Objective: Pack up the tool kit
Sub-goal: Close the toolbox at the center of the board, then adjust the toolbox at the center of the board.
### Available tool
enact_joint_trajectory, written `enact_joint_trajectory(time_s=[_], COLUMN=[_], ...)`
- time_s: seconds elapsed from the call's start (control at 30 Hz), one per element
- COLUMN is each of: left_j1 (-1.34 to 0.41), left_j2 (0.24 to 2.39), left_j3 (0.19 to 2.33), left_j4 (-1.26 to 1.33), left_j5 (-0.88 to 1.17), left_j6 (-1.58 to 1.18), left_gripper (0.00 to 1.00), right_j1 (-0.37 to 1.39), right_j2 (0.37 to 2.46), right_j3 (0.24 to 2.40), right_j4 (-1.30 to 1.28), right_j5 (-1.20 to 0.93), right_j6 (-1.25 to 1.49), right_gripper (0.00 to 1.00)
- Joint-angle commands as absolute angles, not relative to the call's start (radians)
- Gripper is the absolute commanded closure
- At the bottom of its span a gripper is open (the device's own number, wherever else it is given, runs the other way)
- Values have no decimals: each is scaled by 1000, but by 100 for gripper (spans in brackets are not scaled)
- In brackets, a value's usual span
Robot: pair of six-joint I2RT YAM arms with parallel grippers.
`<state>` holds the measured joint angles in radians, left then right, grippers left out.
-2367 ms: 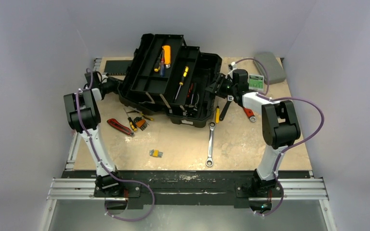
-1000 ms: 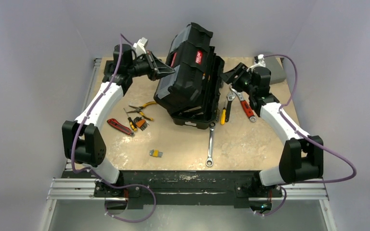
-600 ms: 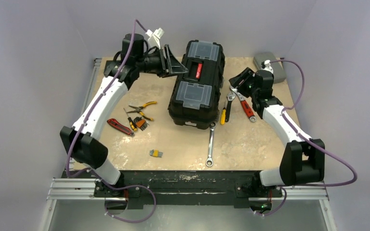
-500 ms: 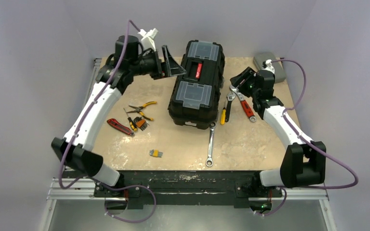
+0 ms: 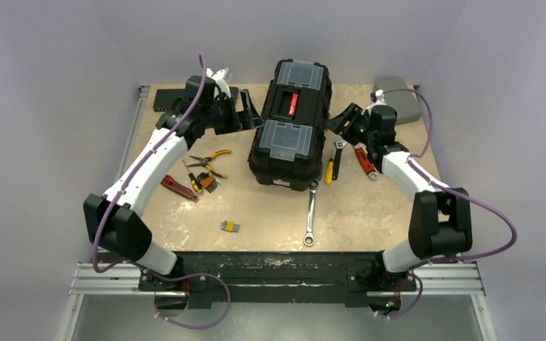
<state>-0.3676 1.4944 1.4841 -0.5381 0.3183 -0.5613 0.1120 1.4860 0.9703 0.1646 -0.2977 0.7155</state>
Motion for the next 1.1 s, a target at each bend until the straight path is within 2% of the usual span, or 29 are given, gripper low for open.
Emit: enact_joint_trajectory(time_s=[0.0, 0.23, 0.5, 0.73, 1.07], left_j1=[-365, -365, -401, -404, -403], left_j2=[1520, 1634, 1730, 1680, 1547], left_j3=[1489, 1545, 1546, 1419, 1324], left_j4=[-432, -391, -324, -255, -335], left_j5=[286, 352, 420, 415, 305], left_j6=[-554, -567, -603, -605, -552], left_gripper=[1, 2, 4, 5, 5], right_j1=[113, 113, 115, 189, 321], right_j2=[1529, 1615, 1732, 1756, 1702], right_j3=[1003, 982, 1077, 1098, 1063], right_j4=[205, 260, 158, 146, 149], right_j5=[-336, -345, -418, -431, -382], right_j6=[735, 768, 728, 711, 713], right_gripper=[44, 47, 50, 51, 52])
